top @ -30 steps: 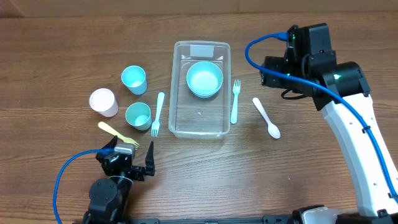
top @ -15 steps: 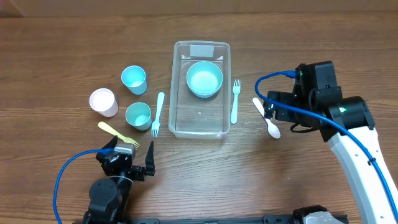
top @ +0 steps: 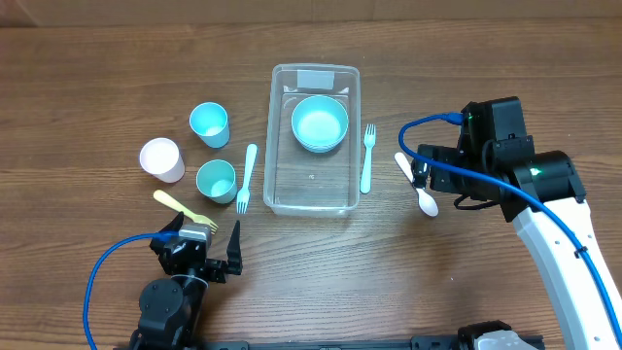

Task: Pack container
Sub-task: 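Retract the right gripper beside the white spoon and hold, then move the left gripper to the pink cup and grasp it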

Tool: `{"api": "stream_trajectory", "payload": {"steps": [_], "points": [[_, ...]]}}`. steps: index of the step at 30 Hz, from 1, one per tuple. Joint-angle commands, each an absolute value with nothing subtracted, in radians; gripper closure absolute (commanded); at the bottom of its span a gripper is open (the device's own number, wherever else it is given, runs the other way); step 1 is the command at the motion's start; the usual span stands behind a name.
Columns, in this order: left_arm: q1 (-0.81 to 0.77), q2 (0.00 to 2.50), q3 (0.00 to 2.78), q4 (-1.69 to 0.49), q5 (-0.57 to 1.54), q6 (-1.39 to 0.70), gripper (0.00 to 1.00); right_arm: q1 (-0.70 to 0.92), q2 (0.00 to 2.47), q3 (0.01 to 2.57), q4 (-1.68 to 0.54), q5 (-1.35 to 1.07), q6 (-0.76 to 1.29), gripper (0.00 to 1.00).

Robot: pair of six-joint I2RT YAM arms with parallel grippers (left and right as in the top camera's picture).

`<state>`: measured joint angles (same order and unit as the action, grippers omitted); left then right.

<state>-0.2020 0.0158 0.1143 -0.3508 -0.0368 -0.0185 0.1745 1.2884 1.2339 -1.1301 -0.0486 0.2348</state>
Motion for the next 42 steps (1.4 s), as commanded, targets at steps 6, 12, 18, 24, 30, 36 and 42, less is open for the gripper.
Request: {"api": "stream_trajectory", "payload": {"steps": [6,12,18,24,30,36,42], "points": [[-0.197,0.008,0.105,-0.292,0.078,-0.045,0.0,0.173,1.28,1.224,-1.128,-0.053,0.235,0.0],[-0.197,0.089,0.239,-0.281,0.183,-0.153,0.0,0.173,1.28,1.224,-1.128,-0.053,0.235,0.0],[-0.197,0.596,0.65,-0.583,-0.03,-0.131,0.0,0.173,1.28,1.224,-1.128,-0.053,0.235,0.0],[-0.197,1.053,0.997,-0.72,-0.049,-0.127,0.0,0.173,1.28,1.224,-1.128,-0.053,0.235,0.0],[-0.197,1.253,1.01,-0.661,-0.024,-0.139,0.0,0.173,1.28,1.224,-1.128,-0.053,0.235,0.0],[-0.105,1.26,1.024,-0.656,-0.088,-0.168,0.0,0.173,1.28,1.224,-1.128,-0.054,0.235,0.0],[0.19,1.261,1.032,-0.654,-0.109,-0.112,0.0,0.173,1.28,1.224,-1.128,-0.053,0.235,0.0]]}}
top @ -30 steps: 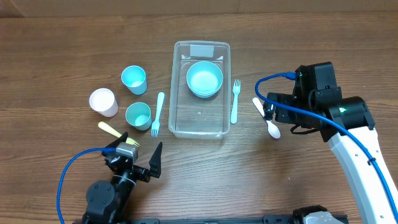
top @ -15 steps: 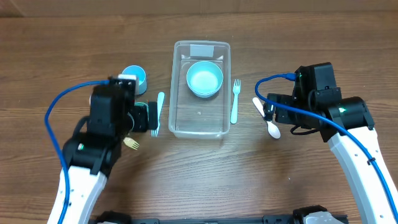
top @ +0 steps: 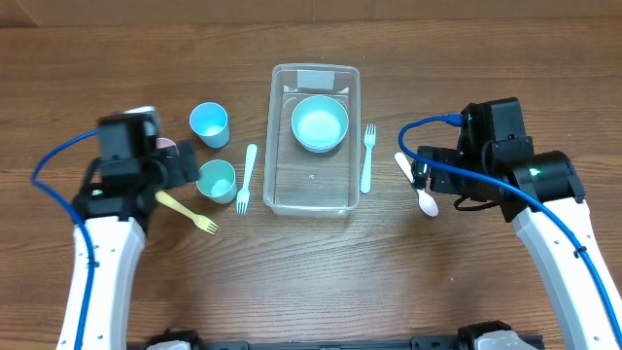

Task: Pack container
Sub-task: 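Move the left gripper to the pink cup and grasp it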

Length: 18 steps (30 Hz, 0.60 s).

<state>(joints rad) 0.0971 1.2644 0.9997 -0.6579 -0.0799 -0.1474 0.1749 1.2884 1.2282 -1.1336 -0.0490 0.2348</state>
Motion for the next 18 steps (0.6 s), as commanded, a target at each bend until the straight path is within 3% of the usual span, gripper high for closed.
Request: {"api": "stream_trajectory", "payload": {"steps": [1,6,18], "points": [[0.238,1.262,1.032,-0.648,-0.109,-0.098,0.0,0.173,1.28,1.224,-1.128,-0.054,0.235,0.0],[0.352,1.326,1.032,-0.578,-0.052,-0.036,0.0,0.173,1.28,1.224,-1.128,-0.053,0.235,0.0],[0.352,1.608,1.032,-0.453,0.053,0.001,0.03,0.173,1.28,1.224,-1.128,-0.053,0.235,0.0]]}}
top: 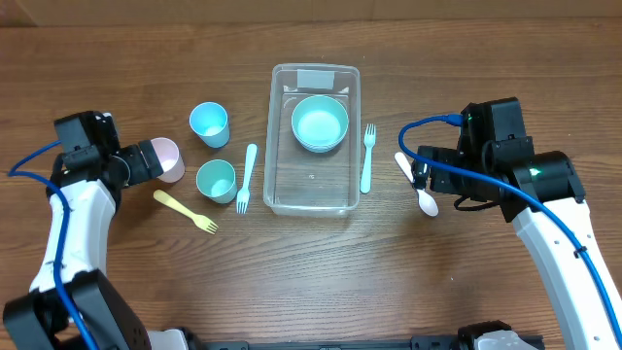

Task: Pack container
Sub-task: 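Move the left gripper to the pink cup and grasp it, then carry the pink cup into the container and release it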

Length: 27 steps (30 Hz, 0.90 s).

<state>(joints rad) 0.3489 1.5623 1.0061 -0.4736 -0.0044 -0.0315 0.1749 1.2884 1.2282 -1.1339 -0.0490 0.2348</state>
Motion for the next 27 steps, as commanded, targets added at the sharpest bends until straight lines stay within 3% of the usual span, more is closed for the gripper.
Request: {"api": "stream_trajectory", "payload": {"steps": [1,7,9,12,13,14,20,27], "points": [[0.352,1.628,1.032,-0.445,0.054,0.0,0.04,0.173,1.28,1.224,-1.128,-0.053,0.235,0.0],[0.352,1.731,1.032,-0.403,0.085,-0.007,0.05,0.173,1.28,1.224,-1.128,-0.053,0.235,0.0],[0.352,1.741,1.032,-0.395,0.091,-0.007,0.12,0.173,1.28,1.224,-1.128,-0.053,0.235,0.0],[0.352,1.741,1.032,-0.376,0.091,-0.038,0.67,0.173,1.28,1.224,-1.128,-0.053,0.235,0.0],[0.352,1.741,1.032,-0.37,0.091,-0.052,0.89,0.173,1.28,1.224,-1.128,-0.054,0.235,0.0],[0.352,1.739,1.035,-0.368,0.091,-0.059,0.96,0.173,1.28,1.224,-1.128,-0.054,0.235,0.0],[0.352,1.686,1.185,-0.491,0.09,-0.096,0.96,0.173,1.28,1.224,-1.128,-0.053,0.235,0.0],[0.349,1.403,1.267,-0.554,0.168,-0.166,0.96,0.173,1.28,1.224,-1.128,-0.053,0.235,0.0]]}}
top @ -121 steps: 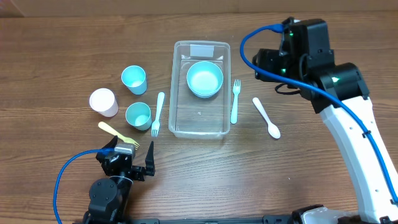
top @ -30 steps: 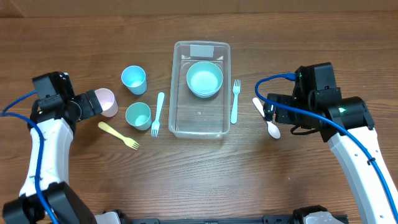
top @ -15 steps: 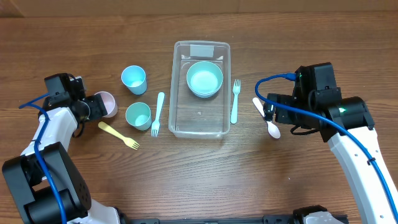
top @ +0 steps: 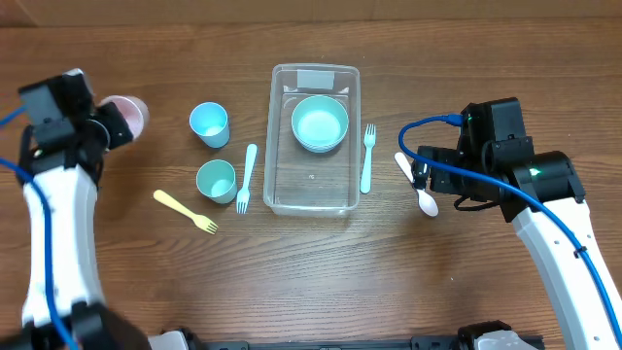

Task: Pack container
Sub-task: 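Carry the pink cup into the container and release it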

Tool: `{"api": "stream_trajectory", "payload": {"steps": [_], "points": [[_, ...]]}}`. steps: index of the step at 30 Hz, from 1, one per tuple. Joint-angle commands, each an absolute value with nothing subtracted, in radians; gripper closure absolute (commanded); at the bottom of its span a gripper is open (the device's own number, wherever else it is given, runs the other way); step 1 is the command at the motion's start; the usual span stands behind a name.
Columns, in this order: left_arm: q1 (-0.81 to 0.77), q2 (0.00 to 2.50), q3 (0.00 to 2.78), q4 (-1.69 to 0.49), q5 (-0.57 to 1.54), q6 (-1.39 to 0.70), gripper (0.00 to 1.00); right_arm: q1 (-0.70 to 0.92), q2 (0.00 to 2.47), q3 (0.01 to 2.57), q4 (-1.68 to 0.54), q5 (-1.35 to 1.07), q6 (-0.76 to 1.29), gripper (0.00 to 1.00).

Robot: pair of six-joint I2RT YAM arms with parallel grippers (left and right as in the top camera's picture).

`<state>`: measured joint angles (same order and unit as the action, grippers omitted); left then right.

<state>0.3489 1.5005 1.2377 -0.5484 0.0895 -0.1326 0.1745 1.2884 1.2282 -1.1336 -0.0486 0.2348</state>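
A clear plastic container (top: pixel 313 199) lies mid-table with a light blue bowl (top: pixel 320 123) in its far half. My left gripper (top: pixel 115 122) is at the far left, shut on a pink cup (top: pixel 126 115) that it holds tilted above the table. A blue cup (top: pixel 209 124) and a teal cup (top: pixel 216 180) stand left of the container. Beside them lie a pale blue fork (top: pixel 245 180) and a yellow fork (top: pixel 185 211). Right of the container are another pale blue fork (top: pixel 367 157) and a white spoon (top: pixel 420 192). My right gripper (top: pixel 420 167) hovers open over the spoon.
The wooden table (top: pixel 311 282) carries everything. Blue cables trail from both arms. The left arm's white link (top: pixel 58 243) runs down the left side, and the right arm's link (top: pixel 564 253) down the right.
My left gripper has moved up and to the left with the pink cup, which has left its spot beside the teal cup. The right arm has not moved.
The left arm was folded at the table's front while the pink cup stood upright at the left. Then its gripper was over that cup, then around it from the left. Now the cup is held off the table at the far left. The right arm stayed still.
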Motion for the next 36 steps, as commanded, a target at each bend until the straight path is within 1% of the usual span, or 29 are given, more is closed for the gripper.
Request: {"api": "stream_trajectory", "payload": {"steps": [1,3,5,8,9,10,14,17,22,26,28,33,36], "points": [[0.339,1.377,1.267,-0.558,0.216,-0.165,0.96,0.173,1.28,1.224,-1.128,-0.053,0.235,0.0],[0.283,1.342,1.267,-0.566,0.286,-0.165,0.96,0.173,1.28,1.224,-1.128,-0.054,0.235,0.0],[0.203,1.332,1.267,-0.56,0.289,-0.165,0.96,0.173,1.28,1.224,-1.128,-0.053,0.235,0.0],[0.027,1.338,1.267,-0.495,0.285,-0.16,0.96,0.173,1.28,1.224,-1.128,-0.054,0.235,0.0],[-0.059,1.353,1.267,-0.457,0.271,-0.157,0.96,0.173,1.28,1.224,-1.128,-0.053,0.235,0.0],[-0.102,1.367,1.267,-0.443,0.254,-0.157,0.96,0.173,1.28,1.224,-1.128,-0.053,0.235,0.0],[-0.313,1.54,1.267,-0.439,0.26,-0.153,0.96,0.173,1.28,1.224,-1.128,-0.053,0.235,0.0],[-0.427,1.642,1.267,-0.47,0.235,-0.126,0.96,0.173,1.28,1.224,-1.128,-0.053,0.235,0.0],[-0.536,1.683,1.267,-0.595,0.07,-0.101,0.96,0.173,1.28,1.224,-1.128,-0.053,0.235,0.0],[-0.541,1.684,1.277,-0.613,-0.006,-0.112,0.96,0.173,1.28,1.224,-1.128,-0.053,0.235,0.0],[-0.537,1.7,1.349,-0.677,-0.052,-0.099,0.96,0.173,1.28,1.224,-1.128,-0.053,0.235,0.0],[-0.538,1.835,1.566,-0.832,-0.055,-0.035,0.96,0.173,1.28,1.224,-1.128,-0.053,0.235,0.0],[-0.555,1.892,1.6,-0.865,-0.052,-0.022,0.96,0.173,1.28,1.224,-1.128,-0.053,0.235,0.0]]}}
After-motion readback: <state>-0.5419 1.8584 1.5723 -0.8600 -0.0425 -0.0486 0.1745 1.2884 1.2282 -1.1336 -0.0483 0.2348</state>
